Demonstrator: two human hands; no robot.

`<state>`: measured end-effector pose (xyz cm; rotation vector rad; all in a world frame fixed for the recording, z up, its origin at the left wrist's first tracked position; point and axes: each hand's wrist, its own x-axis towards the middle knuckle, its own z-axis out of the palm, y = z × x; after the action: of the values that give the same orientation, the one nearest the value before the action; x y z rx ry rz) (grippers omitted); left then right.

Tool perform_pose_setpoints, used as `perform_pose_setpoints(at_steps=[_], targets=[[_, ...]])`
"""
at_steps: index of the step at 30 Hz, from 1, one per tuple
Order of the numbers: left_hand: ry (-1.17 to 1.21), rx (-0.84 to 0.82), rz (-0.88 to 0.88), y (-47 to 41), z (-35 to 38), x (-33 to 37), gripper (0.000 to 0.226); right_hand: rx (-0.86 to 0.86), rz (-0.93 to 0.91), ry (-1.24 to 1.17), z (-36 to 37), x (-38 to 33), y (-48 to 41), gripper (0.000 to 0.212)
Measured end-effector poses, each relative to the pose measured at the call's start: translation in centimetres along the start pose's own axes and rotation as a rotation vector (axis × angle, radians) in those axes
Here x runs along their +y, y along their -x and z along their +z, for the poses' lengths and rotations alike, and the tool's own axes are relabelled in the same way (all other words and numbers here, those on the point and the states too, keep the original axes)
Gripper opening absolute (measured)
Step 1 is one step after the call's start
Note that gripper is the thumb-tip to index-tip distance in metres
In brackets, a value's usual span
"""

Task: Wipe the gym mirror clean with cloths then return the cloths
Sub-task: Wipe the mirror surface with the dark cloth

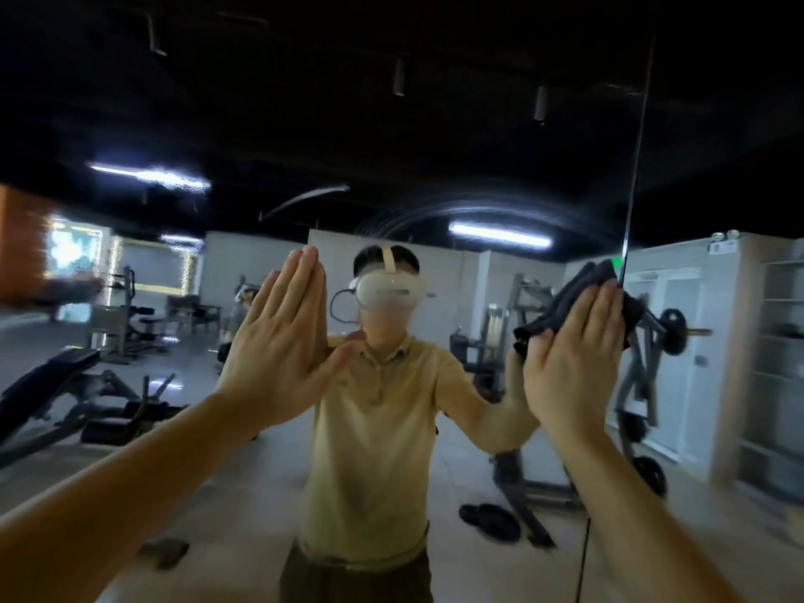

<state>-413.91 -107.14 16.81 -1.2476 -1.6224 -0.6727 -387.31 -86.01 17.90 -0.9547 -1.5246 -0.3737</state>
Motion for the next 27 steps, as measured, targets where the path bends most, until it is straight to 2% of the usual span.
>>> perform_pose_setpoints(at_steps=[2, 3, 6, 8, 10, 11, 12, 14, 19, 22, 25, 27], targets=[[-0.037, -0.028, -0.017, 0.2, -0.6, 0.2, 0.095, 0.038, 0.045, -0.052, 0.7, -4.7, 1.5, 0.078], [-0.025, -0.021, -0.025, 0.6, -1.0, 0.1, 0.091, 0.047, -0.009, -0.062, 1.2, -7.4, 2.7, 0.078], [0.091, 0.130, -0.023, 4.1, -1.6, -0.4, 0.078, 0.001, -0.341, -0.117, 3.1, -14.9, 7.6, 0.077], [0.167, 0.214, -0.060, 7.6, -1.5, -0.8, 0.076, -0.109, -0.645, -0.149, 3.8, -18.0, 11.0, 0.077], [0.195, 0.213, -0.105, 11.0, -0.9, -1.2, 0.077, -0.221, -0.982, -0.059, 4.0, -18.1, 13.5, 0.077], [0.189, 0.188, -0.105, 12.5, -0.6, -1.3, 0.077, -0.229, -1.083, -0.015, 4.0, -17.0, 13.9, 0.075], [0.179, 0.154, -0.087, 13.6, -0.2, -1.3, 0.077, -0.206, -1.101, -0.001, 4.0, -15.4, 13.6, 0.074], [0.151, 0.076, -0.032, 14.8, 0.5, -1.4, 0.081, -0.154, -0.952, 0.007, 3.6, -11.3, 12.1, 0.074], [0.029, -0.001, -0.068, 14.0, 2.8, -0.4, 0.102, -0.080, -0.327, 0.052, 1.9, 2.3, 8.4, 0.077], [0.020, 0.030, -0.080, 14.0, 4.0, 0.0, 0.104, -0.027, -0.001, -0.023, 1.7, 4.1, 9.3, 0.081], [0.051, 0.032, -0.080, 14.3, 4.5, -0.1, 0.102, 0.009, 0.083, -0.112, 2.8, -2.3, 12.2, 0.082], [0.111, 0.024, -0.059, 14.5, 4.5, -0.5, 0.097, -0.053, -0.064, -0.110, 3.8, -7.9, 15.4, 0.085]])
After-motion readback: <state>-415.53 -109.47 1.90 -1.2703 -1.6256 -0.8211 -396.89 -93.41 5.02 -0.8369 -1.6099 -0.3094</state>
